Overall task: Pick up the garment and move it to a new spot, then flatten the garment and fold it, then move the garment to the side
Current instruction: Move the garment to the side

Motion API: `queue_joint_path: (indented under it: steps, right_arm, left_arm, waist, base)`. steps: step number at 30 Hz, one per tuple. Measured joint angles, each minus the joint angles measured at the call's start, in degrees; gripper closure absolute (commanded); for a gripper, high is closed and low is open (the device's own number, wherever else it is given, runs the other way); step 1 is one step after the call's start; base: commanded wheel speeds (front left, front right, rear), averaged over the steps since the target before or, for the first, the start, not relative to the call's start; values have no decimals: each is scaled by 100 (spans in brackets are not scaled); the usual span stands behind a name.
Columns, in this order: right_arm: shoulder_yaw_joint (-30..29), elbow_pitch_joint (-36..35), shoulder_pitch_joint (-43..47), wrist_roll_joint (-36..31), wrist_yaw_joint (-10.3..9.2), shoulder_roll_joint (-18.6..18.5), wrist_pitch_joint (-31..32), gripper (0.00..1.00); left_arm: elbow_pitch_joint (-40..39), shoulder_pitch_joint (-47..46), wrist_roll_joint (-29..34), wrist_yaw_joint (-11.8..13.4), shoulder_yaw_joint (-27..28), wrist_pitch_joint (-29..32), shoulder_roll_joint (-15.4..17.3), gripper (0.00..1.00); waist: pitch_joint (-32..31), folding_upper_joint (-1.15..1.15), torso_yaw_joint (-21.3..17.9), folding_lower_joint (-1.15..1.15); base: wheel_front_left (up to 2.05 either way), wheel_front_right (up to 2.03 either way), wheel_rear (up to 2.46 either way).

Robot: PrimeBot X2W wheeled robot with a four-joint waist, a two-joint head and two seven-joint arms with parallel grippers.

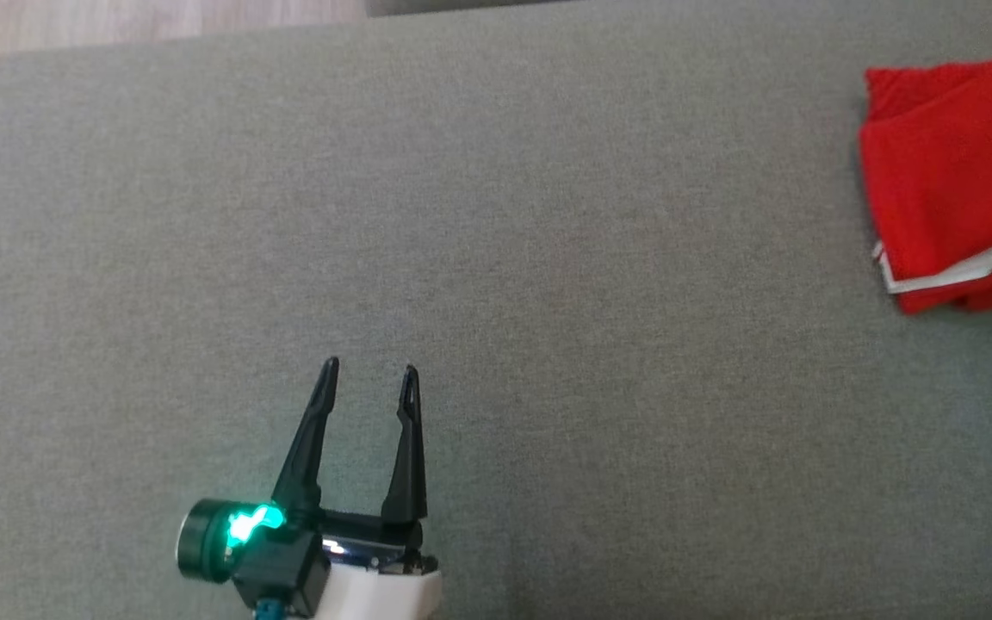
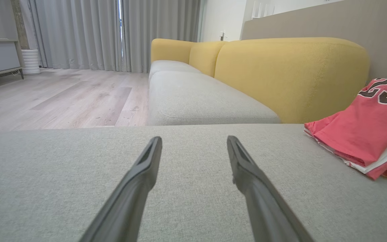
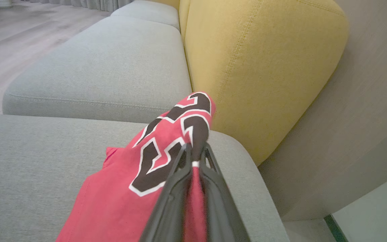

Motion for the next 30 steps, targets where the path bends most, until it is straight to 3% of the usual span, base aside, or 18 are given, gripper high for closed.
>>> queue_joint_path:
  steps: [2, 3, 4, 5, 10, 17, 30]
  right_arm:
    - [-96, -1, 1, -68, 0, -48, 15, 100]
    - [-140, -1, 1, -98, -1, -46, 15, 68]
    - [-205, -1, 1, -153, 0, -37, 13, 4]
    - [-271, -2, 1, -256, 0, -34, -7, 0]
    - [-699, -31, 38, -790, -1, 301, -347, 0]
    - [-770, -730, 1121, -1179, 0, 1569, -669, 0]
    - [325, -1240, 3045, -627, 0, 3052, -1578, 0]
  left_arm:
    - [0, -64, 0, -5, 3, 0, 0, 0]
    - [0, -83, 0, -47, 8, 0, -1, 0]
    - [5, -92, -1, -54, 11, 0, -1, 0]
    - [16, -92, -1, -75, 19, 0, -1, 0]
    - [112, -91, -10, -102, 51, 0, -1, 0]
    - [168, -29, -162, -101, 162, 0, -3, 0]
    - [425, 511, -365, -96, 219, 0, -2, 0]
  waist:
    - [69, 0, -15, 0]
    - [91, 0, -20, 1]
    - [104, 0, -24, 1]
    - [107, 0, -27, 1]
    - [-32, 0, -34, 0]
    - [-455, 0, -19, 0]
    - [-1403, 0, 284, -2]
  base:
    - [0, 0, 0]
    - [0, 0, 0]
    - [0, 0, 0]
    - [0, 0, 0]
    - [0, 0, 0]
    - [0, 0, 0]
    - [0, 0, 0]
